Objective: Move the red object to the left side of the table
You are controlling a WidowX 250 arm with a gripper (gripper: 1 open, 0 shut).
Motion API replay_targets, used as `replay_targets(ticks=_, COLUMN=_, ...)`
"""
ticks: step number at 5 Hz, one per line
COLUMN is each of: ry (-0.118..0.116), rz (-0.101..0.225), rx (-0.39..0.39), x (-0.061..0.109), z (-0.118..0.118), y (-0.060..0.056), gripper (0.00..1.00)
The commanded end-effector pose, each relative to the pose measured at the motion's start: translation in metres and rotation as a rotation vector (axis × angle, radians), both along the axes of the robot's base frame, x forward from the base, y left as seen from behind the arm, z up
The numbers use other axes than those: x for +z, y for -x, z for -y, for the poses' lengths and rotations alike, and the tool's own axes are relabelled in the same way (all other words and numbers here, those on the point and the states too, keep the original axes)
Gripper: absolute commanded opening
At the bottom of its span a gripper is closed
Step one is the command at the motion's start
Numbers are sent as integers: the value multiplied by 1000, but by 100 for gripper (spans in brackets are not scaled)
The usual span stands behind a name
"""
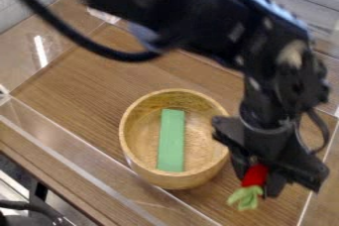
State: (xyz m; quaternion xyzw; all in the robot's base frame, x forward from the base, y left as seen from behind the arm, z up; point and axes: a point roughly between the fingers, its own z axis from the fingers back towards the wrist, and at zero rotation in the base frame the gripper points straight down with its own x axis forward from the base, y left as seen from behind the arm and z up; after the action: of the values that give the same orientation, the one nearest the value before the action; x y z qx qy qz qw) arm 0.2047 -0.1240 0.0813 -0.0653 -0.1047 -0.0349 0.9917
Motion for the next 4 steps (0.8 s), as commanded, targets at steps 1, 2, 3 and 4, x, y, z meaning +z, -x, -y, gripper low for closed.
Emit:
replay_targets(ticks=1, ry=21, rz=35, rx=53, x=37, z=-21, y=0, gripper=0)
replay_targets(ticks=2, ry=20, rz=28, rx=98, x=48, z=-44, y=0, gripper=0)
replay_targets(ticks=3, ry=26, rz=0, rx=65, x=39, z=-32, y=5, gripper=0)
replay_targets(ticks=4, ry=29, rz=-22, rx=37, x=36, z=-33, y=10, gripper=0)
